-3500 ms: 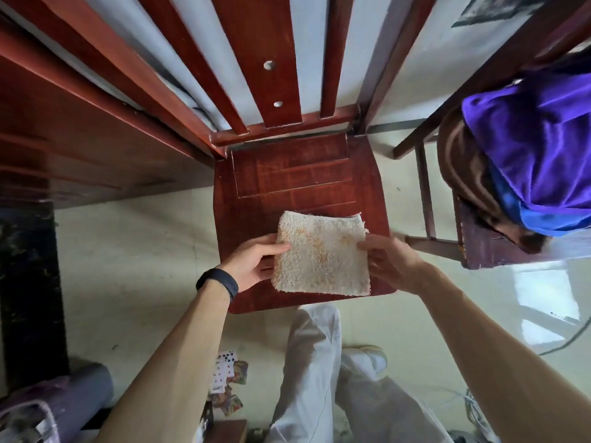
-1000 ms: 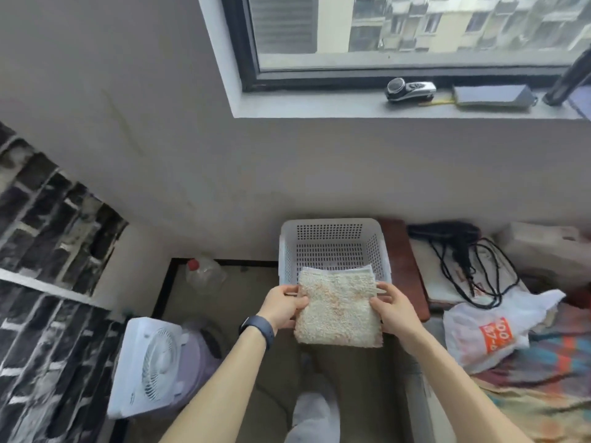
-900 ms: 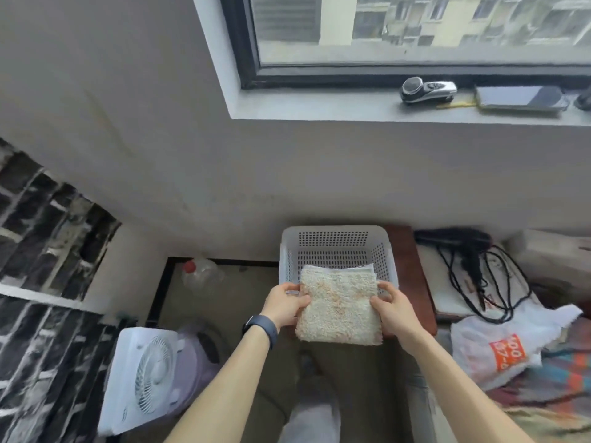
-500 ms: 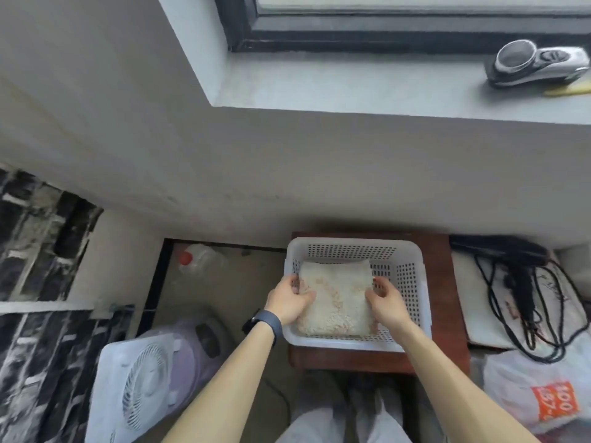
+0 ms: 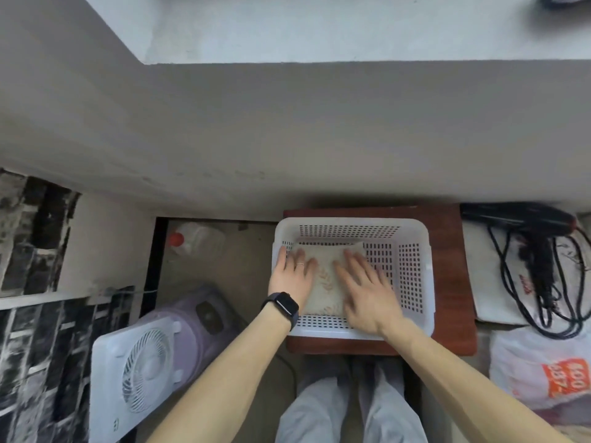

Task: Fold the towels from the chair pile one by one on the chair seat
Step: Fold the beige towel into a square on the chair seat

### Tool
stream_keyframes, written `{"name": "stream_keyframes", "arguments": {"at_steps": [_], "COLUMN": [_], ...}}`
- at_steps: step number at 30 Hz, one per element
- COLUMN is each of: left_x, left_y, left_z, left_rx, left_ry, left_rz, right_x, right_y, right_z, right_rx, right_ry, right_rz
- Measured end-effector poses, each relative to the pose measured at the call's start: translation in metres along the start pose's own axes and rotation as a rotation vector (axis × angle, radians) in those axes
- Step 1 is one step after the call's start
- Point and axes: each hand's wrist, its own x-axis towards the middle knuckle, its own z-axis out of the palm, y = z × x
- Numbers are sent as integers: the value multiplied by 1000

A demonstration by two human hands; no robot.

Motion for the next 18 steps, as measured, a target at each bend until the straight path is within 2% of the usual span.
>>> {"name": "stream_keyframes", "arguments": {"at_steps": [2,6,12,18], "left_x": [10,18,23,11], "left_y": [0,2,6,10], "left_z": [5,19,25,15], "left_rx": [62,137,160,89], "left_ry": [-20,3,2,40], "left_rz": [-3,-12,-54,-95], "right_x": [12,23,28,23], "right_y": [15,34,33,29], "right_z": [4,13,28,6], "right_rx": [-64,-124,-122,-180], "right_ry": [-72,-93,-115,-190], "right_rz": [-11,-18,18,-12]}}
